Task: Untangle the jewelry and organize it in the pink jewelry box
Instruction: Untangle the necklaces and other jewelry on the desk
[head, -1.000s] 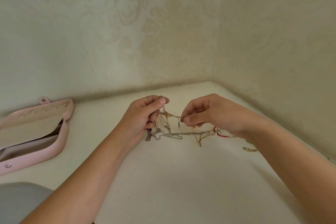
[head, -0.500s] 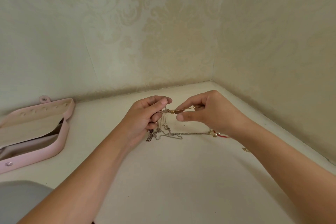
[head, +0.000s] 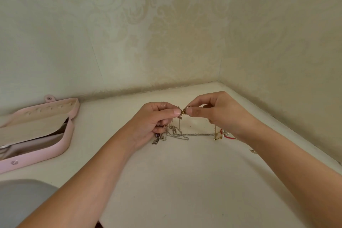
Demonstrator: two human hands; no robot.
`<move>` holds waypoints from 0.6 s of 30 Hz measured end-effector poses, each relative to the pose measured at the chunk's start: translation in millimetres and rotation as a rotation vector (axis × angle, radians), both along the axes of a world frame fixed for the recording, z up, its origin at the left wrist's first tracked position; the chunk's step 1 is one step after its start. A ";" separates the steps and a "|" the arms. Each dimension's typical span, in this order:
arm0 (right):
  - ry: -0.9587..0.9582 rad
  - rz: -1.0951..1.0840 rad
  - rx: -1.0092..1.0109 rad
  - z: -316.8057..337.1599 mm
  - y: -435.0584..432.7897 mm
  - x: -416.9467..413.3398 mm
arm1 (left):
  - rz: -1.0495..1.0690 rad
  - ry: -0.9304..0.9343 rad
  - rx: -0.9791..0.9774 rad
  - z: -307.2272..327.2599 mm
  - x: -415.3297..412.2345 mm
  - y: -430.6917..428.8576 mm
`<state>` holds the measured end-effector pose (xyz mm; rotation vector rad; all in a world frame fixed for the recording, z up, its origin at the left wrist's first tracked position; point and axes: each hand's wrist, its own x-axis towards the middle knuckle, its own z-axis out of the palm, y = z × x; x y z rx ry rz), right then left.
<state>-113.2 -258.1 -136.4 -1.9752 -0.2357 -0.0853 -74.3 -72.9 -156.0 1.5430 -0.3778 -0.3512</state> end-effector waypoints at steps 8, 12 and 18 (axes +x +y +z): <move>-0.121 0.027 -0.030 0.8 0.1 2.0 | 0.009 0.050 0.036 -0.5 0.3 -1.3; -0.125 0.038 -0.030 4.5 -4.2 2.4 | -0.001 0.035 0.029 -0.1 -1.8 -2.0; -0.170 0.061 -0.103 4.2 -2.8 -1.2 | -0.014 0.015 0.047 -1.5 -0.6 -0.2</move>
